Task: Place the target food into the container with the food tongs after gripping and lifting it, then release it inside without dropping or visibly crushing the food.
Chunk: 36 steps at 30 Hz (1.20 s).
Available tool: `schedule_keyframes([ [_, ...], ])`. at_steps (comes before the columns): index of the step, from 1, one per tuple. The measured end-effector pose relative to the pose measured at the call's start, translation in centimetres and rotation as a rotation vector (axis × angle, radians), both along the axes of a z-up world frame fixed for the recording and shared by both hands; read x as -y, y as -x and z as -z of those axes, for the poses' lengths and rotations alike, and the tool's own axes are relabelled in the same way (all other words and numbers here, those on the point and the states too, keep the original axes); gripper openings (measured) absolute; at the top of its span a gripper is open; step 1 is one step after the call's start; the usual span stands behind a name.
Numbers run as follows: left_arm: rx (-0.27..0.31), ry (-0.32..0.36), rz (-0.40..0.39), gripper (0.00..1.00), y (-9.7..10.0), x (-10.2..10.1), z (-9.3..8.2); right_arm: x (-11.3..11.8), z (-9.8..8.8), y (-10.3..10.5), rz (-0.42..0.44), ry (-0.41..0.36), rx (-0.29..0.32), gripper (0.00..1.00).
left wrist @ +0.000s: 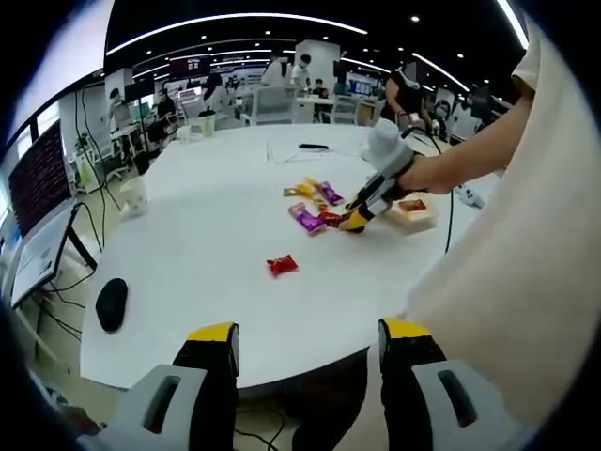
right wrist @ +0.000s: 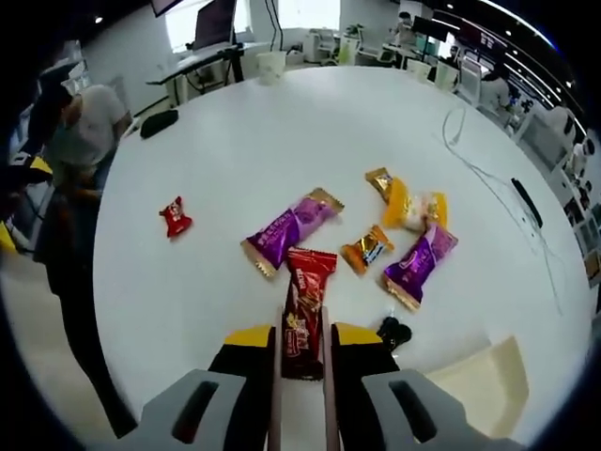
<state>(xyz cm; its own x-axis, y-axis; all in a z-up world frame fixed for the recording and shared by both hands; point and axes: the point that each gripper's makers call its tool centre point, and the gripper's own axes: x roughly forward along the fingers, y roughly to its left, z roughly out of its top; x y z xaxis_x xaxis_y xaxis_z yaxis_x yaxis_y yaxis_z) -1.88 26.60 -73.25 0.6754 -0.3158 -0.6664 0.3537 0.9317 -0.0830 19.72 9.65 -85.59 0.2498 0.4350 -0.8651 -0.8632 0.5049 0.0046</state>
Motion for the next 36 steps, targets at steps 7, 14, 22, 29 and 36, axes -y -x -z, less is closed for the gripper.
schedule_keyframes([
  [7,0.000,-0.002,0.007,0.60,0.1,0.0,0.0,-0.2,-1.0,0.2,0.024,-0.028,-0.003,0.22],
  [14,0.006,-0.001,0.034,0.60,-0.5,0.4,-0.1,-0.2,-1.8,0.2,0.065,-0.070,-0.010,0.23],
  [22,0.017,-0.003,0.071,0.60,-1.3,0.9,-0.2,0.3,-2.5,0.2,0.106,-0.113,-0.016,0.23],
  [29,0.020,0.002,0.108,0.60,-1.8,1.5,-0.2,0.9,-3.6,0.0,0.155,-0.153,0.002,0.23],
  [36,0.031,-0.006,0.167,0.60,-2.9,2.1,-0.5,0.6,-5.9,0.5,0.180,-0.219,0.039,0.23],
])
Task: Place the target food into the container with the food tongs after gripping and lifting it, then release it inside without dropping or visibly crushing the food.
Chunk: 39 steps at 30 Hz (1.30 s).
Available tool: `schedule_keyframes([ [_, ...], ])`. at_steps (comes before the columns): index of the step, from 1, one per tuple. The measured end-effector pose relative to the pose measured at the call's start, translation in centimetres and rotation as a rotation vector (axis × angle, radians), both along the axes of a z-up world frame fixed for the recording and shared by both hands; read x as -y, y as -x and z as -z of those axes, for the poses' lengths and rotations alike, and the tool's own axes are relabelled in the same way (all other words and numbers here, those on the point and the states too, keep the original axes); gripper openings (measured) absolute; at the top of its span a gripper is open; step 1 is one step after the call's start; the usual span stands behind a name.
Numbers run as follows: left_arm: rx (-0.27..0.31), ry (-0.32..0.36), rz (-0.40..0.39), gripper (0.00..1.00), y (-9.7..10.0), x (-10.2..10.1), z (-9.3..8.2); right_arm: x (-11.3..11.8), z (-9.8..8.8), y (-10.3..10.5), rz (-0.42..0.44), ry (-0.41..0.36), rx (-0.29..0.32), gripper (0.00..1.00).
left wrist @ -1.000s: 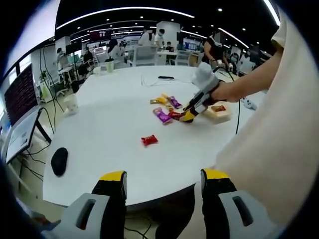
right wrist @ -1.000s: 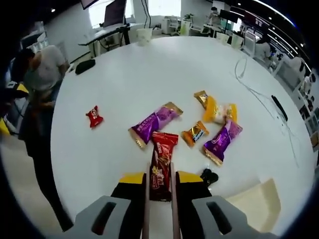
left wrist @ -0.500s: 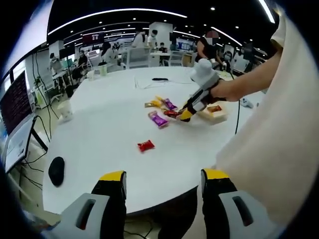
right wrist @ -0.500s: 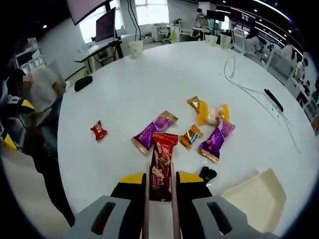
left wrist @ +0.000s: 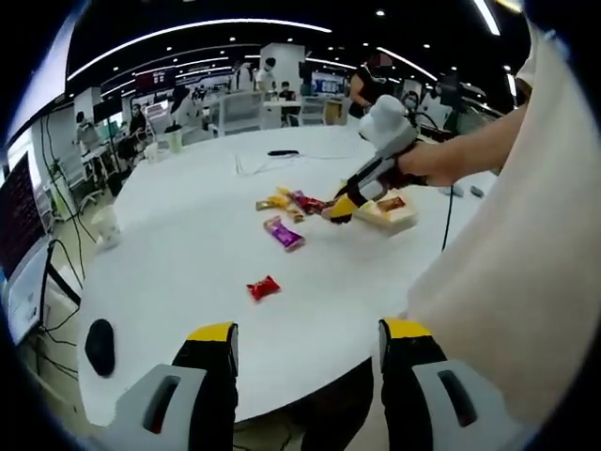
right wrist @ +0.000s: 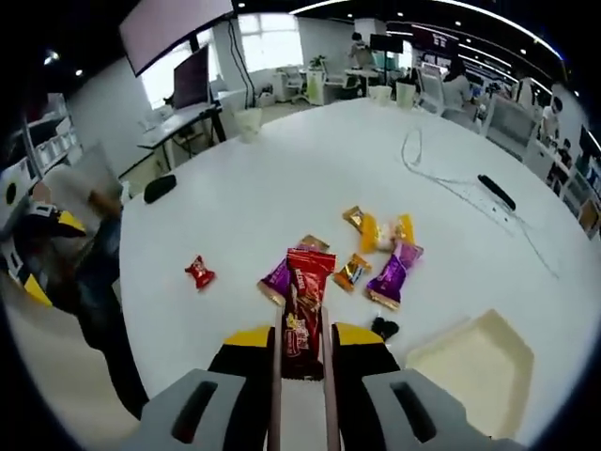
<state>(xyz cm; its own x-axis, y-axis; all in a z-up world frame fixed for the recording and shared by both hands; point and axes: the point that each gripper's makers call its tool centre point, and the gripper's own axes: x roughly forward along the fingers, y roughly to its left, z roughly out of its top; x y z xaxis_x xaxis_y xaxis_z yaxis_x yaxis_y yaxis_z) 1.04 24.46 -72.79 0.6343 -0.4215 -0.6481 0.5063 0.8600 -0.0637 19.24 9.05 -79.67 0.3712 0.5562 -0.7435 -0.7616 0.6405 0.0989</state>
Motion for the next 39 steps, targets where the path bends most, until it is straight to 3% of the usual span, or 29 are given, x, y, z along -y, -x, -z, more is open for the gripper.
schedule_keyframes([
  [13,0.008,0.001,0.108,0.60,-1.7,2.3,-0.1,0.9,-4.3,0.5,0.052,-0.058,0.098,0.23],
  [22,0.011,-0.002,0.215,0.60,-2.6,4.1,-0.2,3.6,-6.5,0.3,0.142,-0.078,0.143,0.23],
  [39,0.007,-0.004,0.311,0.60,-3.2,5.7,0.0,9.0,-7.4,0.3,0.284,-0.072,0.173,0.23],
])
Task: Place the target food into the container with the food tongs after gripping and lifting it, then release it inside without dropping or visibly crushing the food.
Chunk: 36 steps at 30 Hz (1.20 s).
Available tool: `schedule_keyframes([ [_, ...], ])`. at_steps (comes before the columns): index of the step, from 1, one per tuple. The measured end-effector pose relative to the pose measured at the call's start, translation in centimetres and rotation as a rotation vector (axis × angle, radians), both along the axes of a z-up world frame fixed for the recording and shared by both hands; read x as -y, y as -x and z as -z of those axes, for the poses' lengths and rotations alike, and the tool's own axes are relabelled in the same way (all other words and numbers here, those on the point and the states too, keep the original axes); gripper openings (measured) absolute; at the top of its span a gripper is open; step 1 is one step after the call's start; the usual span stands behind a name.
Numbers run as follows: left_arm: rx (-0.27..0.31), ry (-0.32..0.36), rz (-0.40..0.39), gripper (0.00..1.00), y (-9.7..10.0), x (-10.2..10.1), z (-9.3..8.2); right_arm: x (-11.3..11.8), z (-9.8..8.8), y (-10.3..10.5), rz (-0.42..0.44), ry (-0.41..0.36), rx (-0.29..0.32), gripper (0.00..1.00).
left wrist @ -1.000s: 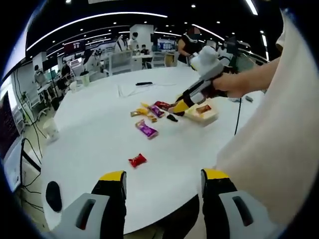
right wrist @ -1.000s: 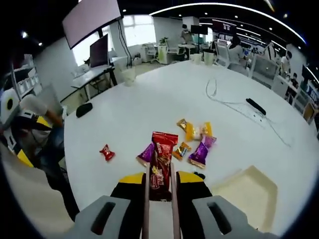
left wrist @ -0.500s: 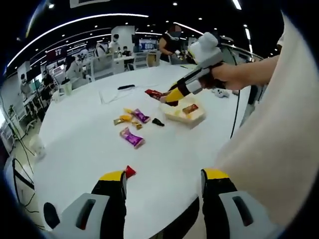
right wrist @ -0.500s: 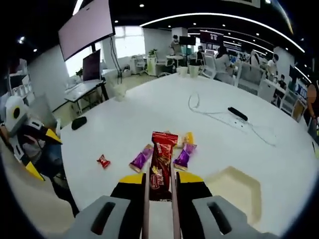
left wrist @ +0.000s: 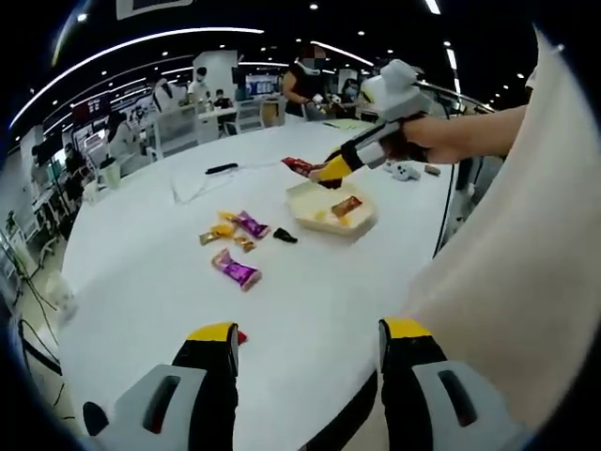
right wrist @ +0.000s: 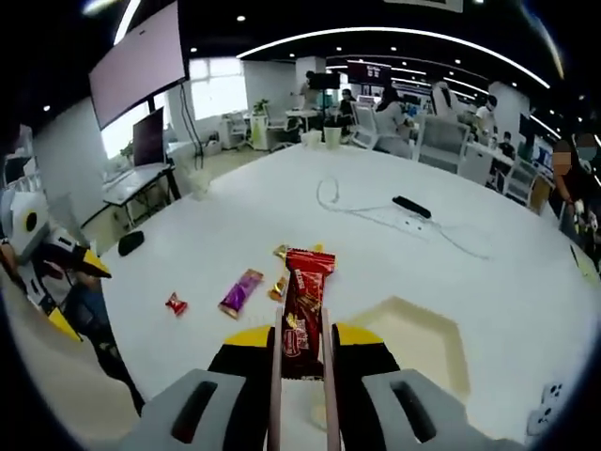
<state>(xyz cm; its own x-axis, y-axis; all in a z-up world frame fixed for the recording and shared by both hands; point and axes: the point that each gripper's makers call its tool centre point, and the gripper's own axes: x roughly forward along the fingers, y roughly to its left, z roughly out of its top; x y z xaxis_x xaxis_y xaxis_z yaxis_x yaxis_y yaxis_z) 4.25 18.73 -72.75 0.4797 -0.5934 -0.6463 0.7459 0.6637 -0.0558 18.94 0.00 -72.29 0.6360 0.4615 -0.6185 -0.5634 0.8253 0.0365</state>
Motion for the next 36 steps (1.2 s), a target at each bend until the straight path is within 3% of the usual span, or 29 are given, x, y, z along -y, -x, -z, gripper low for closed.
schedule_keyframes([
  [11,0.007,-0.007,0.058,0.60,-0.7,0.8,-0.2,3.6,0.3,0.6,0.088,0.003,-0.008,0.23],
  [36,-0.005,0.003,0.155,0.60,-0.8,3.1,0.0,8.8,0.2,2.0,0.235,0.015,-0.005,0.23],
])
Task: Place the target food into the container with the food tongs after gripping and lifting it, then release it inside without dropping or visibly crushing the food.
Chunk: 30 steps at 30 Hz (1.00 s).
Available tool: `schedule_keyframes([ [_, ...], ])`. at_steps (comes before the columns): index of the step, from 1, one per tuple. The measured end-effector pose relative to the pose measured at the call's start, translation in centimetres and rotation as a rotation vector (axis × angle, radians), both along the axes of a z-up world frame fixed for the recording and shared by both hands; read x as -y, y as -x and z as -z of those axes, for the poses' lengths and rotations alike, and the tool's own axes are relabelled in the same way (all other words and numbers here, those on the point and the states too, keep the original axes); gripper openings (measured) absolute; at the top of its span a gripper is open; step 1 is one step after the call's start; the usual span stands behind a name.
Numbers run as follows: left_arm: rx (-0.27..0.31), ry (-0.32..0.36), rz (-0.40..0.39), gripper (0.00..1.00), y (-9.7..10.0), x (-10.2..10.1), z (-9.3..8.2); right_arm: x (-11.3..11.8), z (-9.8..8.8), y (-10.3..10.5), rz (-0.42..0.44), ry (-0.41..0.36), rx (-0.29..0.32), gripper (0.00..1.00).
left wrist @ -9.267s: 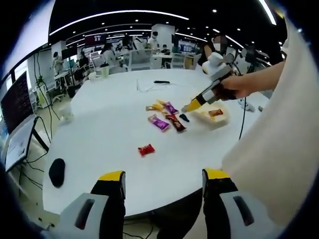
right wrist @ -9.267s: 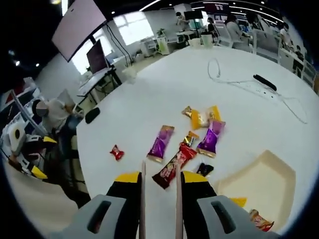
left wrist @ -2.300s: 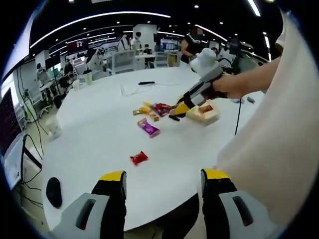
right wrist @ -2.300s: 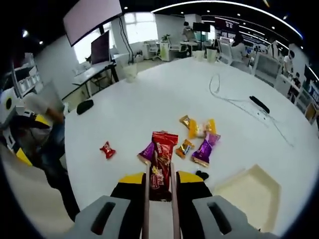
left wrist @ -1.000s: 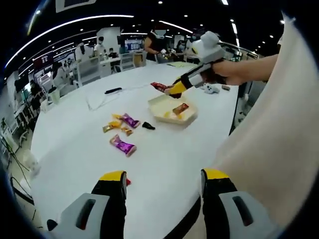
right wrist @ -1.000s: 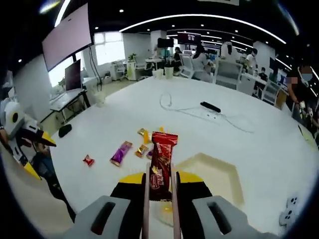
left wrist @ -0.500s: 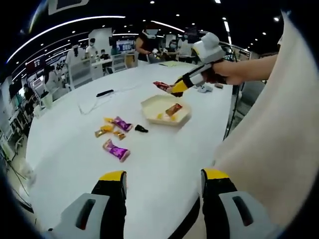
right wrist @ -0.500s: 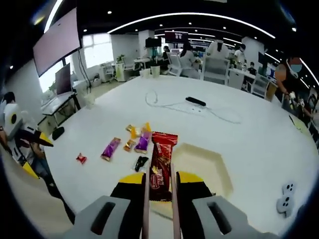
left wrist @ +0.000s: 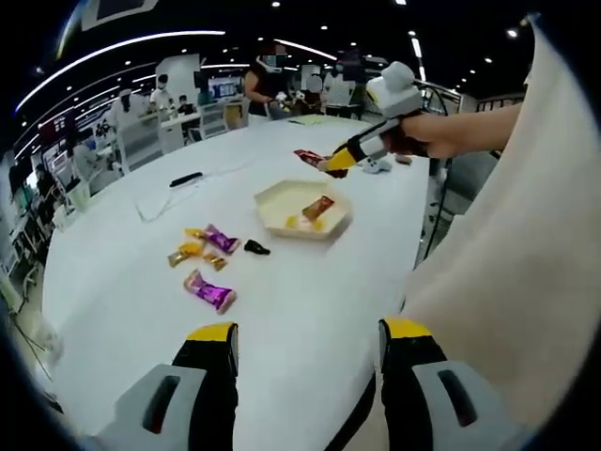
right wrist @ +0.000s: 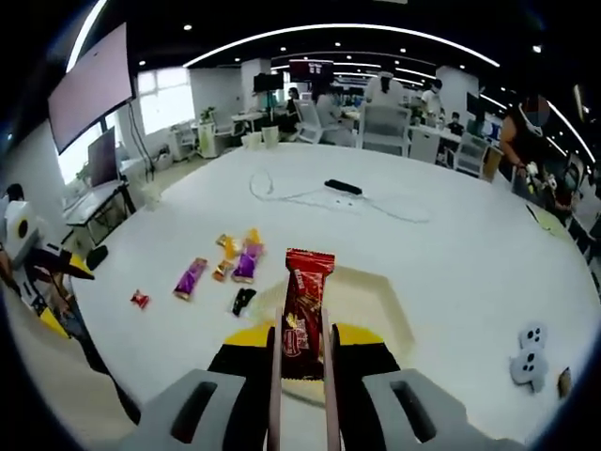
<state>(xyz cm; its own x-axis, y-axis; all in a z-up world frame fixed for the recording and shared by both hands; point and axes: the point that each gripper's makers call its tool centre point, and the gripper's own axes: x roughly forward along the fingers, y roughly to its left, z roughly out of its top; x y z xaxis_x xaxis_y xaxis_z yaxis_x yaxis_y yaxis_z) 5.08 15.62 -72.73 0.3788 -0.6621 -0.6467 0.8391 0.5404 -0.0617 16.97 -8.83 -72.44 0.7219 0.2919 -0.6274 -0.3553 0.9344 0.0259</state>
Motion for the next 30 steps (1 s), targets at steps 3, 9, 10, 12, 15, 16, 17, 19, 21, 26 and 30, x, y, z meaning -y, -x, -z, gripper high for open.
schedule_keyframes([
  [3,0.000,0.001,0.008,0.60,0.0,0.2,0.0,0.5,0.0,0.2,0.014,0.001,0.001,0.23],
  [9,-0.002,0.000,0.020,0.60,0.0,0.4,0.1,1.5,0.0,0.4,0.048,0.000,0.002,0.23],
  [10,-0.003,0.000,0.021,0.60,0.0,0.4,0.1,1.5,-0.1,0.4,0.049,0.000,0.002,0.23],
  [12,-0.003,0.002,0.022,0.60,0.1,0.4,0.1,1.7,0.0,0.5,0.051,0.002,0.001,0.23],
  [15,-0.003,0.000,0.023,0.60,0.2,0.4,0.1,1.8,0.0,0.7,0.056,0.001,-0.001,0.23],
  [16,-0.003,0.002,0.023,0.60,0.2,0.4,0.1,1.8,0.0,0.7,0.056,0.002,0.000,0.23],
  [17,-0.004,0.003,0.022,0.60,0.3,0.5,0.1,1.7,0.0,0.8,0.056,0.003,0.000,0.23],
  [19,-0.004,0.003,0.023,0.60,0.3,0.5,0.1,1.7,0.0,0.8,0.056,0.001,-0.001,0.23],
  [21,-0.005,0.002,0.024,0.60,0.4,0.5,0.2,1.7,0.0,0.9,0.055,0.002,-0.001,0.23],
  [26,-0.006,0.004,0.023,0.60,0.5,0.5,0.2,1.7,0.0,1.1,0.055,0.002,-0.003,0.23],
  [30,-0.008,0.004,0.022,0.60,0.7,0.5,0.4,1.8,0.0,1.2,0.053,0.007,-0.006,0.23],
])
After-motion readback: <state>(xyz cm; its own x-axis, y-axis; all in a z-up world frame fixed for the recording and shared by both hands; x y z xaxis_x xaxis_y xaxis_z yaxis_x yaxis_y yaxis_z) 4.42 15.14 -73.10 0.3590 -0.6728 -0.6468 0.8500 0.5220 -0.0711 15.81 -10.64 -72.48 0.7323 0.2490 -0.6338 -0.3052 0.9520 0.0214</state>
